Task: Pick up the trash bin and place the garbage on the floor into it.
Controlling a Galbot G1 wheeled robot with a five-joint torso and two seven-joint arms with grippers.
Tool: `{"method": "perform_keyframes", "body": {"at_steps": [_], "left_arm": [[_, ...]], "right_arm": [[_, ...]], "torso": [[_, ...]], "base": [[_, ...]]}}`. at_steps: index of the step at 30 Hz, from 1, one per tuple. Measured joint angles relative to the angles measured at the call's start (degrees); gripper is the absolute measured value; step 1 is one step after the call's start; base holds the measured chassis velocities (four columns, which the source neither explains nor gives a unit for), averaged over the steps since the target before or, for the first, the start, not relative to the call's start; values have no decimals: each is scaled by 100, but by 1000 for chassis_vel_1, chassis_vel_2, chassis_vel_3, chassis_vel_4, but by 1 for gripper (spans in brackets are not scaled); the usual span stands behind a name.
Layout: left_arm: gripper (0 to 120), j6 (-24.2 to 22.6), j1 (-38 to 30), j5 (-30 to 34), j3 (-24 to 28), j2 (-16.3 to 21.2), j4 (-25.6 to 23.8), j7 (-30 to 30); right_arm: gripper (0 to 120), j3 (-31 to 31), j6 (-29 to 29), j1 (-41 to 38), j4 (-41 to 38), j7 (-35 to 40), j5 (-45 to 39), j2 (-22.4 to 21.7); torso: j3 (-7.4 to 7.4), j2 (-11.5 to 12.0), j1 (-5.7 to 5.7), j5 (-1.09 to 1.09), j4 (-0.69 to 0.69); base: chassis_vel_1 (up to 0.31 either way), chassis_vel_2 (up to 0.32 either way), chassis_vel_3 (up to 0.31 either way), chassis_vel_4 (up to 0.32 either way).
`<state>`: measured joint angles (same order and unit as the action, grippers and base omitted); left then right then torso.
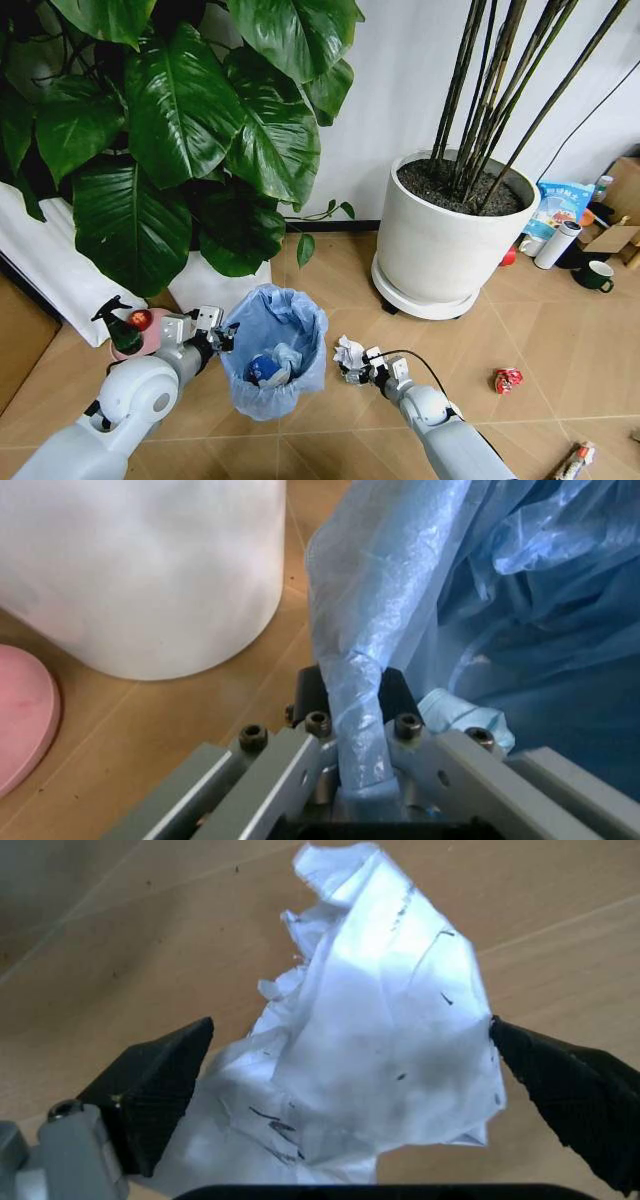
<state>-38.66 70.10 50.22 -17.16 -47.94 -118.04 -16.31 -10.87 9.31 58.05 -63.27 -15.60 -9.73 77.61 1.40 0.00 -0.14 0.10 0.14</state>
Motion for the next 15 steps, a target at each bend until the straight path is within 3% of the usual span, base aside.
{"method": "perform_keyframes", "body": {"at_steps": [2,5,7,15], "left_arm": [[0,3,0,0,0,8,-1,0],[0,12,9,2,-2,20,-12,-2],[0,13,11,2,-2,20,-13,-2],[0,19,18,6,3,35,-38,-10]], "right_arm": [[98,-2,-30,-21,66,-6,22,20],[84,-5,-129,-83,275,-81,114,69],[82,-8,-146,-93,311,-94,121,74],[48,-49,-228,-121,415,-100,160,117]], "torso": [[0,0,0,0,0],[0,0,0,1,0],[0,0,0,2,1],[0,0,0,1,1]], "base": [[0,0,0,0],[0,0,0,0],[0,0,0,0],[0,0,0,0]]}}
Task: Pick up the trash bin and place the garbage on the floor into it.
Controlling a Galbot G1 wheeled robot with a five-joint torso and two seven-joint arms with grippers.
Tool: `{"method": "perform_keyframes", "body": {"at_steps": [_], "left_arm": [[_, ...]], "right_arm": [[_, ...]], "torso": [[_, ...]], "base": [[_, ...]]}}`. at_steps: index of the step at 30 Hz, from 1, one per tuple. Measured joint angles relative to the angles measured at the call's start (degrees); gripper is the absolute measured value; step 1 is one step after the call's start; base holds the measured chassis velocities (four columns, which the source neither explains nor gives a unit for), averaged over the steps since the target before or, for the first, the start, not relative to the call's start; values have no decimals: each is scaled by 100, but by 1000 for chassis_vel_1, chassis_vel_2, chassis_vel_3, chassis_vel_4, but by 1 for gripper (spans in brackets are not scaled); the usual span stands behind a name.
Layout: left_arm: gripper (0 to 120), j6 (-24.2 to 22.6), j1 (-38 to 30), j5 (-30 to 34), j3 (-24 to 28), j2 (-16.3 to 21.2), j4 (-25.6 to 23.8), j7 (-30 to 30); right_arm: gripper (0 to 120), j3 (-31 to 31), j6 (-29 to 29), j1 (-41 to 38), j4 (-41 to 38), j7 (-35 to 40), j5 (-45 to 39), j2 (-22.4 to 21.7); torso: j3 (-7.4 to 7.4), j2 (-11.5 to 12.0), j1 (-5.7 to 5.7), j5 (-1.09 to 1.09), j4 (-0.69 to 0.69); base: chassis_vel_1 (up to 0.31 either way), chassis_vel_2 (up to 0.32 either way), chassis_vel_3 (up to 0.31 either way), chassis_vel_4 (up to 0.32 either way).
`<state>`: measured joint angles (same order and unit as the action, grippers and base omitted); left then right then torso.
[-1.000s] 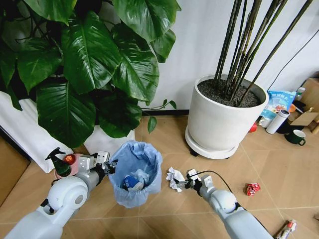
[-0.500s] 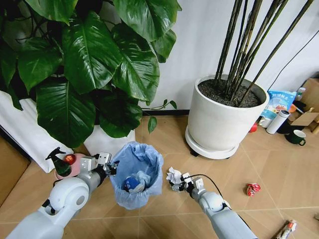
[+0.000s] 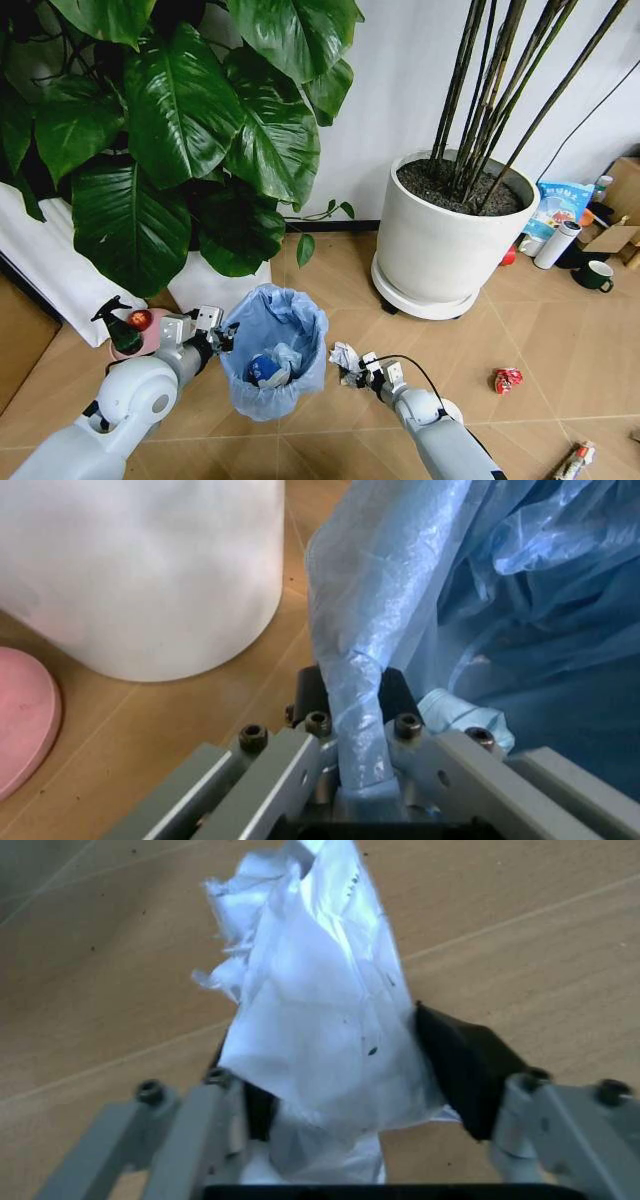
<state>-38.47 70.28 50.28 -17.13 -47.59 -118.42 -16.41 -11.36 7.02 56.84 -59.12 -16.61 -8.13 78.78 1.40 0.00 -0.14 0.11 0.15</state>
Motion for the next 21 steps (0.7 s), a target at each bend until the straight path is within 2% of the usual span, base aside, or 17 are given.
{"method": "perform_keyframes", "body": {"at_steps": [1,4,5,12,15,19,21], "left_arm": [[0,0,0,0,0,0,0,0],[0,1,26,0,0,3,-13,-8],[0,1,26,0,0,3,-13,-8],[0,0,62,-1,-9,10,-46,-11],[0,1,72,1,-21,25,-65,-12],[0,0,94,2,-41,37,-80,-14],[0,1,118,2,-60,53,-90,-14]], "right_arm": [[48,0,0,0,0,0,0,0],[32,-19,-12,34,-24,27,7,15],[32,-19,-12,34,-24,27,7,15],[5,-89,-21,163,-323,118,-2,-25],[0,-127,-6,247,-585,165,-46,-78],[0,-184,7,340,-909,217,-66,-153],[0,-259,18,458,-1343,264,-93,-246]], "torso": [[0,0,0,0,0],[0,0,0,0,0],[0,0,0,0,0],[0,0,0,0,0],[0,0,0,-1,0],[0,0,0,0,0],[0,0,0,0,0]], "base": [[0,0,0,0],[0,0,0,0],[0,0,0,0],[0,0,0,0],[0,0,0,0],[0,0,0,0],[0,0,0,0]]}}
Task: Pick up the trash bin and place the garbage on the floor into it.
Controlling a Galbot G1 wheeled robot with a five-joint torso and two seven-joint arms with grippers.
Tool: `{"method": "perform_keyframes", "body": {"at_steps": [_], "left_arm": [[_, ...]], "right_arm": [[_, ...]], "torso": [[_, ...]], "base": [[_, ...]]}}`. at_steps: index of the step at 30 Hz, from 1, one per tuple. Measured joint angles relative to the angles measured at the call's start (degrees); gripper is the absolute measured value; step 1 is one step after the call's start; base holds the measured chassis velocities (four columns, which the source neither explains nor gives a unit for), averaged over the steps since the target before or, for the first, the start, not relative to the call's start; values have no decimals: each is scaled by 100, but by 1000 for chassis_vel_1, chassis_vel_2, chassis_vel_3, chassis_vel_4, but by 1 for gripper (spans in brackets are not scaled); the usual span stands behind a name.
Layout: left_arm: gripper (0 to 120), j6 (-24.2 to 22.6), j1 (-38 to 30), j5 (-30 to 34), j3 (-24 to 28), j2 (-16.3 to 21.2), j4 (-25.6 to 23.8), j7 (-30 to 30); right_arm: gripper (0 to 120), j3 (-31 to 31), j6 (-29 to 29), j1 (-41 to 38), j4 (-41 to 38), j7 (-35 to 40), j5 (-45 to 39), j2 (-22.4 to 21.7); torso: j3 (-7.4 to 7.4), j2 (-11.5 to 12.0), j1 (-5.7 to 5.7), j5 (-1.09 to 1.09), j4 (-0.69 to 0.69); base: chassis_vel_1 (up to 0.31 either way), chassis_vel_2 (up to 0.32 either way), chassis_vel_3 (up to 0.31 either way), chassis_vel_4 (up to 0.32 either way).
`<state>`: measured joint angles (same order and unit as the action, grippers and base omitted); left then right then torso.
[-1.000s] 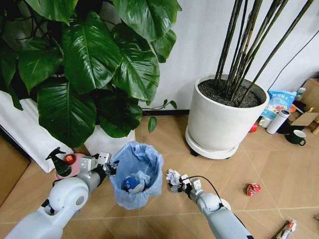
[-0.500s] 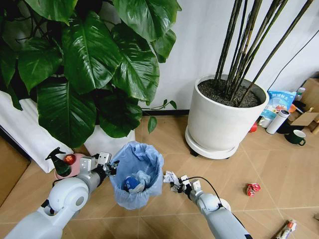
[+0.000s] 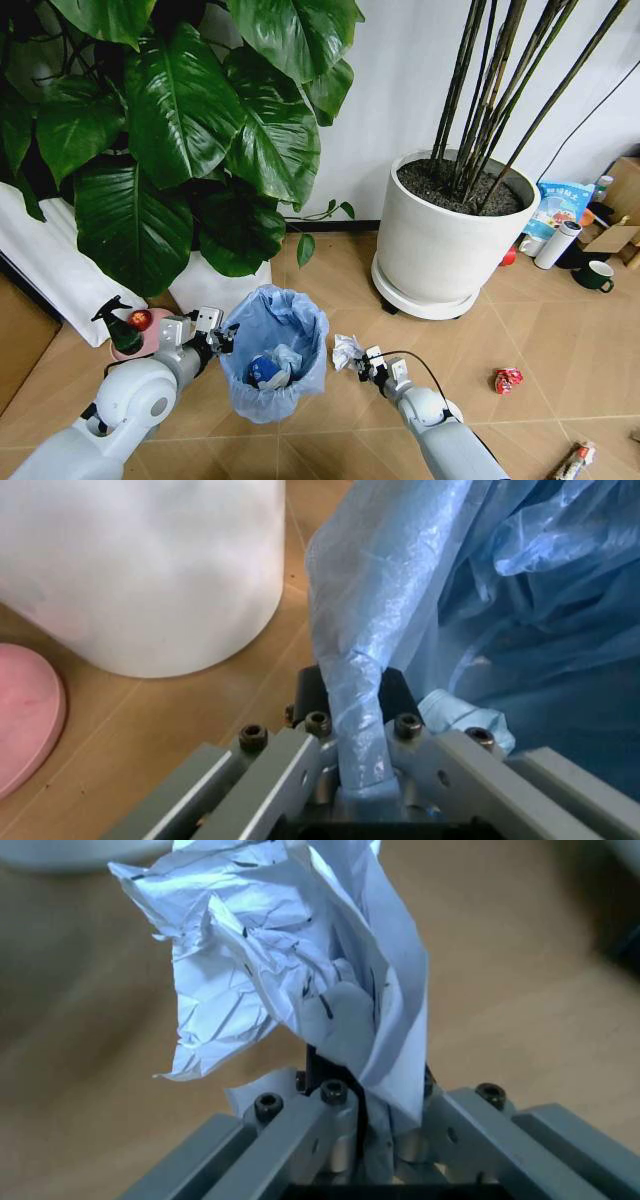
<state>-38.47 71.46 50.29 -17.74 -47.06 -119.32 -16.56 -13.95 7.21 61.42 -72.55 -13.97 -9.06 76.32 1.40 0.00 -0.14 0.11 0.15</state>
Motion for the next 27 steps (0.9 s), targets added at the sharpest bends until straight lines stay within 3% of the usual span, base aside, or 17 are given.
{"method": "perform_keyframes", "body": {"at_steps": [9,15,22,27], "left_arm": [[0,6,14,-1,-18,25,82,-1],[0,6,-36,-7,12,63,174,44],[0,-64,-170,74,150,92,226,55],[0,-99,-256,97,231,110,274,60]], "right_arm": [[0,-282,70,252,-1196,156,-104,-200],[0,-385,293,390,-2516,312,-515,-465],[0,-190,549,280,-3598,437,-1115,-807],[0,22,619,220,-3909,444,-1295,-993]], "torso": [[0,0,0,1,0],[0,0,0,-1,0],[0,0,0,1,0],[0,0,0,0,0]], "base": [[0,0,0,0],[0,0,0,0],[0,0,0,0],[0,0,0,0]]}}
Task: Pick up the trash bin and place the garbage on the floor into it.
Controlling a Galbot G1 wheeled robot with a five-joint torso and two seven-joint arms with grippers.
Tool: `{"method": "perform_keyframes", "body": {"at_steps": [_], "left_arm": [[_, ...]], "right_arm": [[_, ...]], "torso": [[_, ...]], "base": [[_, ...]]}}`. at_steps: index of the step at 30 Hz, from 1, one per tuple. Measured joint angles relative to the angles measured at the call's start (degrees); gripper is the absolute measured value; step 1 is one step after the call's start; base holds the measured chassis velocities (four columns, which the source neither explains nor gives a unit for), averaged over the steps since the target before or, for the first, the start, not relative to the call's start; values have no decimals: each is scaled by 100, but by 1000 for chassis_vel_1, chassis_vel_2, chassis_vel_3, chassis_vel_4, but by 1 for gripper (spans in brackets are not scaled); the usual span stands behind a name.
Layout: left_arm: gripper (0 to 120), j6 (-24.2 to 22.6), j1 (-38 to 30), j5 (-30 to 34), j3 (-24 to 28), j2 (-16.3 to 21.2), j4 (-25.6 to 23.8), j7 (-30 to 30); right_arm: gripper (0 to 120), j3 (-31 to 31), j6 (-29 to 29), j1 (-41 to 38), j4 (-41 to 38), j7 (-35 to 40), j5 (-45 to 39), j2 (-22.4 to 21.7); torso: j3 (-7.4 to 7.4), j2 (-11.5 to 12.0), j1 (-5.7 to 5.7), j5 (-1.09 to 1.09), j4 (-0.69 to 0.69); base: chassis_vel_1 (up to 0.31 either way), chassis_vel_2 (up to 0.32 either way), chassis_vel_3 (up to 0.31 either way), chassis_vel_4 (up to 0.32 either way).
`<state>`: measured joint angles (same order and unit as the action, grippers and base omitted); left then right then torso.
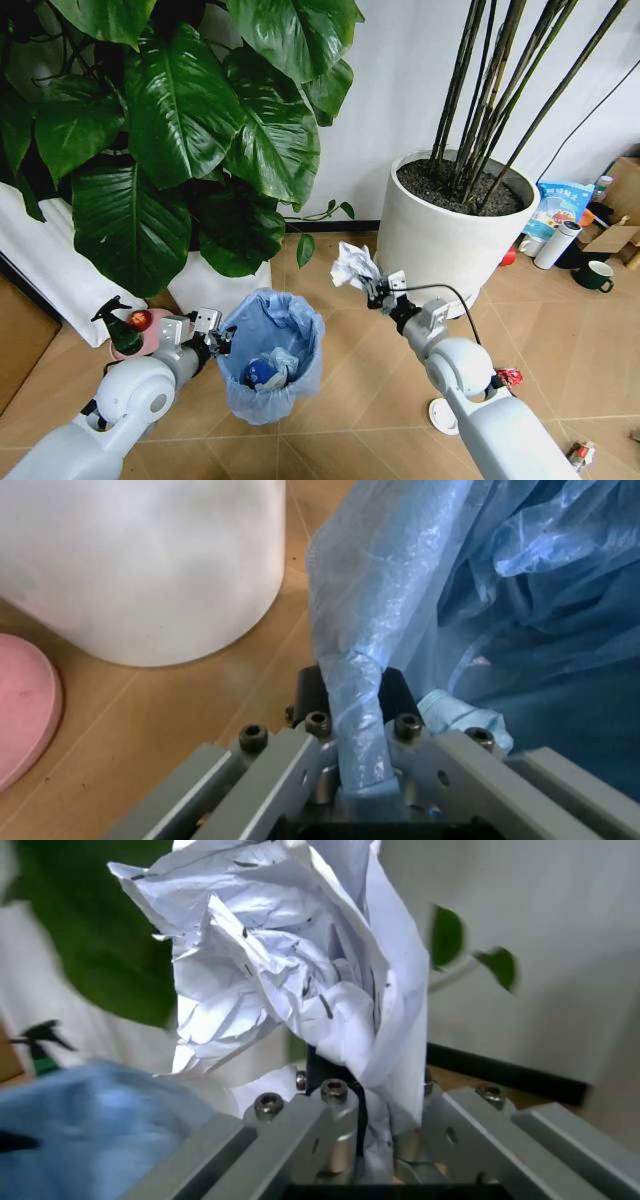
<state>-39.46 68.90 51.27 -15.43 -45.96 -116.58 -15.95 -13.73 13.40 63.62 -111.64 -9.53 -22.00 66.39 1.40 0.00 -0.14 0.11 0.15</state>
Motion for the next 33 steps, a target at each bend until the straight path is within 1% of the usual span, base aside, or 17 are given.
{"method": "perform_keyframes", "body": {"at_steps": [1,5,6,9,10,12,15,19,21,23,25,26,27,28,30,32,33], "left_arm": [[0,-21,-35,19,26,2,21,3],[0,-95,-69,90,51,12,49,-7],[0,-95,-69,90,51,12,49,-7],[0,-147,-146,172,80,12,70,-40],[0,-147,-146,172,80,12,70,-40],[0,-184,-177,255,87,15,70,-61],[0,-199,-180,275,86,17,69,-85],[0,-203,-168,276,86,18,34,-99],[0,-203,-159,277,86,17,5,-115],[0,-203,-158,276,86,17,0,-120],[0,-203,-149,277,68,23,-17,-126],[0,-203,-146,277,61,26,-24,-127],[0,-203,-146,277,61,26,-24,-127],[0,-203,-140,276,51,31,-31,-129],[0,-202,-135,272,42,34,-35,-129],[0,-202,-135,272,42,34,-36,-129],[0,-202,-135,271,42,34,-38,-130]], "right_arm": [[0,201,12,-34,-143,-2,-49,-128],[0,857,43,-132,-412,4,-283,-394],[0,857,43,-132,-412,4,-283,-394],[0,1309,53,-156,-531,11,-356,-615],[0,1309,53,-156,-531,11,-356,-615],[0,1581,58,-155,-583,38,-365,-743],[0,1716,85,-149,-584,62,-334,-798],[3,1870,177,-190,-563,141,-275,-792],[14,1976,230,-274,-529,244,-275,-753],[15,2004,237,-295,-513,255,-274,-747],[27,2076,239,-350,-452,279,-227,-738],[30,2102,238,-358,-437,286,-220,-738],[30,2102,238,-358,-437,286,-220,-738],[37,2146,239,-365,-424,296,-219,-742],[45,2223,239,-376,-395,309,-206,-759],[47,2232,239,-378,-390,309,-204,-761],[51,2247,239,-382,-381,310,-202,-765]], "torso": [[0,0,0,-1,1],[0,0,0,0,-1],[0,0,0,0,-1],[0,0,0,0,0],[0,0,0,0,0],[0,0,0,0,1],[0,0,0,0,1],[0,0,0,0,1],[0,0,0,0,0],[0,0,0,0,0],[0,0,0,1,0],[0,0,0,0,0],[0,0,0,0,0],[0,0,0,0,0],[0,0,0,0,0],[0,0,0,0,0],[0,0,0,0,0]], "base": [[0,0,0,0],[0,0,0,0],[0,0,0,0],[0,0,0,0],[0,0,0,0],[0,0,0,0],[0,0,0,0],[0,0,0,0],[0,0,0,0],[0,0,0,0],[0,0,0,0],[0,0,0,0],[0,0,0,0],[0,0,0,0],[0,0,0,0],[0,0,0,0],[0,0,0,0]]}}
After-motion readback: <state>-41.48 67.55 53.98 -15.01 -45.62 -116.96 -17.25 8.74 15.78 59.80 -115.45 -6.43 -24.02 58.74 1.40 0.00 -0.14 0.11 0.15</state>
